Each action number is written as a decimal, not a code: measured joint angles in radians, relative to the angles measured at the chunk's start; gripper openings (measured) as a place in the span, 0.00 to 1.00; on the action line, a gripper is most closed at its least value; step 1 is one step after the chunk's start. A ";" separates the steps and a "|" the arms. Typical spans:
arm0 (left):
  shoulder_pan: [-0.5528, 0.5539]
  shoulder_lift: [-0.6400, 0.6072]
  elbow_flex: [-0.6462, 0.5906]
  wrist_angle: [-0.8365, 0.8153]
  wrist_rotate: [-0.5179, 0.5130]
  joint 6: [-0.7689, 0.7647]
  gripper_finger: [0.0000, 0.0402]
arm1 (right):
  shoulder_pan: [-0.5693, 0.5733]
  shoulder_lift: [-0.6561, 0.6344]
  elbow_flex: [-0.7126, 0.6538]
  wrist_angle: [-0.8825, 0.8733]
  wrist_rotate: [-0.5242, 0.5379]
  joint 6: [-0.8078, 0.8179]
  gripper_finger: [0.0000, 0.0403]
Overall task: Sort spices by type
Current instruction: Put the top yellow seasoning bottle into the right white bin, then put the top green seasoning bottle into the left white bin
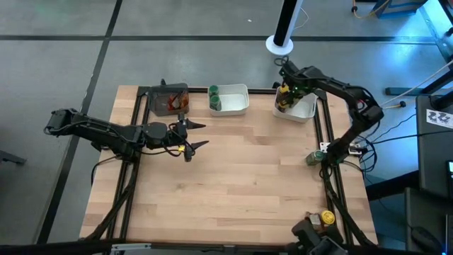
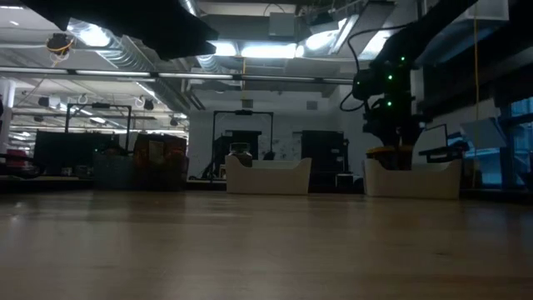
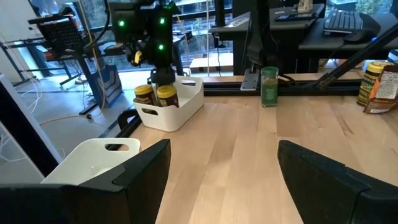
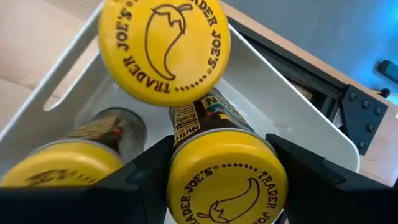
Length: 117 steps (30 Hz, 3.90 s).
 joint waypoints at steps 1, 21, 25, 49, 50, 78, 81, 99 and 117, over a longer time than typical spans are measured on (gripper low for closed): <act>0.000 0.000 0.000 0.001 0.000 -0.001 0.70 | 0.000 0.008 0.000 0.001 0.000 0.000 0.57; 0.000 0.000 0.000 -0.001 0.000 -0.002 0.70 | 0.002 0.047 -0.001 0.015 -0.033 -0.016 0.67; 0.000 0.000 0.000 0.000 0.000 -0.001 0.70 | 0.002 0.047 -0.001 0.018 -0.031 -0.016 0.68; 0.000 0.000 0.000 0.000 0.000 0.001 0.70 | 0.003 -0.192 0.000 -0.120 -0.022 -0.084 0.68; 0.000 0.000 0.000 0.000 0.000 0.001 0.70 | 0.003 -0.215 0.000 -0.131 -0.033 -0.082 0.68; 0.000 0.000 0.000 0.000 0.000 0.000 0.70 | 0.635 -0.429 0.001 -0.323 -0.246 0.105 0.68; 0.000 0.000 0.000 -0.001 0.000 0.000 0.70 | 0.710 -0.429 0.001 -0.402 -0.219 0.166 0.68; 0.000 0.000 0.000 -0.005 0.000 -0.005 0.70 | 1.063 -0.434 0.001 -0.602 -0.152 0.439 0.68; 0.000 0.000 0.000 -0.008 0.000 -0.006 0.70 | 1.142 -0.549 -0.264 -0.621 -0.190 0.523 0.68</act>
